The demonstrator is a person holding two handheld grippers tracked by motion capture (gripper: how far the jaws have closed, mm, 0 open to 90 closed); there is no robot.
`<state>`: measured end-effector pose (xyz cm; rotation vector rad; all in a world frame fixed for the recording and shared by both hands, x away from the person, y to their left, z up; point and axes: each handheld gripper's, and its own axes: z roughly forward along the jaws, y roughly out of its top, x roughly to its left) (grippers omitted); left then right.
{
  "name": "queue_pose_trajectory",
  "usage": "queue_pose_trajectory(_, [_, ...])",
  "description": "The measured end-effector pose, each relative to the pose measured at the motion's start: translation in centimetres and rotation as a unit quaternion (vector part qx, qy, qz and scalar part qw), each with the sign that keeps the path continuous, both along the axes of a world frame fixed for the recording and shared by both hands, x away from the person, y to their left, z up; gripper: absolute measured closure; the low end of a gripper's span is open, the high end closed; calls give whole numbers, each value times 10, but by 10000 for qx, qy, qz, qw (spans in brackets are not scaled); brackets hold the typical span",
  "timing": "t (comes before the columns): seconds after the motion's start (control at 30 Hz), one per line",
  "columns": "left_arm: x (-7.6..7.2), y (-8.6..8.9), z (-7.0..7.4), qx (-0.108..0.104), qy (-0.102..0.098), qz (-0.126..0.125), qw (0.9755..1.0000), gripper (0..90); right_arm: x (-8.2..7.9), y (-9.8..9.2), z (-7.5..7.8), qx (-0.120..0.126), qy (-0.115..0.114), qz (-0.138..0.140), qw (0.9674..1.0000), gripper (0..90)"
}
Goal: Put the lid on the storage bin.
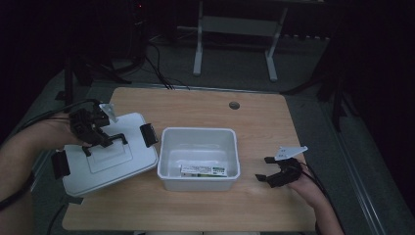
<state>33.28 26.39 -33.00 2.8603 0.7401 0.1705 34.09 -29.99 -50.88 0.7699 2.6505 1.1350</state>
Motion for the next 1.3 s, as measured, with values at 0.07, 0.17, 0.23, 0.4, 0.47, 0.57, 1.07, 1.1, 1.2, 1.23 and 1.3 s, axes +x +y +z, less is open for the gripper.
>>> queue_pose_trajectory(0.07, [-1,1,2,1,-21,4,10000,835,0,0,0,-4,3,7,10000,177])
queue_pose_trajectory(0.17, [-2,2,11,3,-64,30,10000,835,0,2,0,-11,12,25,10000,177])
queue_pose_trajectory(0.23, [-3,1,16,34,-135,6,9999,835,0,2,1,2,2,21,10000,177])
queue_pose_trajectory(0.4, [-5,-3,29,-75,-242,-57,9997,835,1,4,2,3,-18,36,10000,177])
queue_pose_trajectory(0.47, [-5,-7,32,-96,-277,-98,9995,835,1,5,2,13,-9,41,10000,177])
queue_pose_trajectory(0.57, [-3,-18,33,-100,-278,-235,9993,836,1,6,2,24,-16,55,10000,177])
queue_pose_trajectory(1.07, [15,-69,22,-287,-216,-718,9968,835,-2,3,3,54,-32,72,10000,177])
queue_pose_trajectory(1.1, [16,-72,21,-300,-220,-730,9966,835,-2,3,3,56,-29,68,10000,177])
queue_pose_trajectory(1.2, [19,-81,21,-293,-200,-812,9961,835,-3,2,2,79,-33,63,9999,177])
queue_pose_trajectory(1.23, [20,-84,20,-273,-185,-864,9957,835,-3,2,2,75,-35,68,9999,177])
queue_pose_trajectory(1.3, [21,-89,20,-272,-188,-895,9954,835,-4,1,1,78,-21,63,9999,176])
